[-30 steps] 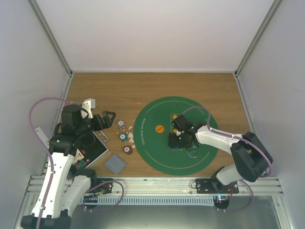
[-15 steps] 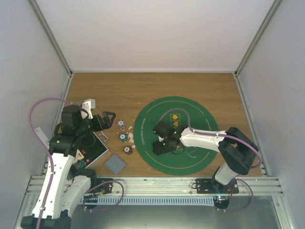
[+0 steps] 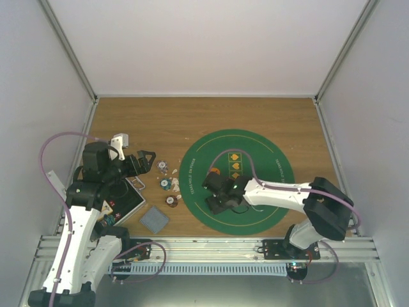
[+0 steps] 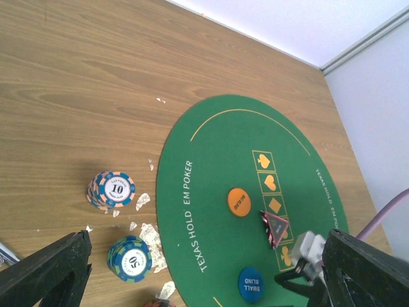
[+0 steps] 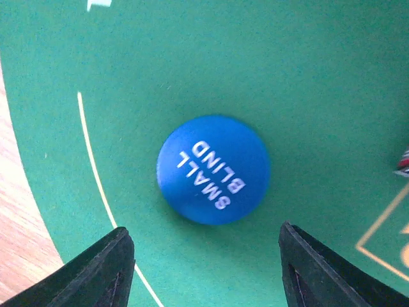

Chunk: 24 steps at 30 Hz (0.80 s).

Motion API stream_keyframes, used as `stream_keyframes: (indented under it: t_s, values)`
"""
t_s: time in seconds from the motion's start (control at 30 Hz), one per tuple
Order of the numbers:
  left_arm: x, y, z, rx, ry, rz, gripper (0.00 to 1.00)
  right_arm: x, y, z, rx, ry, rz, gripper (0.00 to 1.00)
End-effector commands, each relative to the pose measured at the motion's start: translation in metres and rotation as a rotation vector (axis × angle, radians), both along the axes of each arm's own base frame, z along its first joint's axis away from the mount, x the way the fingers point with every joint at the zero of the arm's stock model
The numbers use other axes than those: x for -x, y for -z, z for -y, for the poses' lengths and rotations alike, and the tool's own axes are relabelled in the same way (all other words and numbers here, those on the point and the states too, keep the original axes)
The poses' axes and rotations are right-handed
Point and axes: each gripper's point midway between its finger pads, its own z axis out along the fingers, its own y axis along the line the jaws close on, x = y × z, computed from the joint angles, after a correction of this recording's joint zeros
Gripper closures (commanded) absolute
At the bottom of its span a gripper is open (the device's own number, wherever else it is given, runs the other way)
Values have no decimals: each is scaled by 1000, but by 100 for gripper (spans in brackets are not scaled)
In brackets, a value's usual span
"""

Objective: Distribute texas hold em gaming equipment

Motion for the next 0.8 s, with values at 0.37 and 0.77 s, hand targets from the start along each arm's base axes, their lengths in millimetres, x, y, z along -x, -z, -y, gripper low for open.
stream_keyframes:
  t_s: [0.37,0.77]
  values:
    - [-1,-5,-1,-10,1,27,1,10,51,16,173,13,11,45]
    - [-3,-9,-2,-12,-6,29,1,-46,62,-14,166,15,55,54]
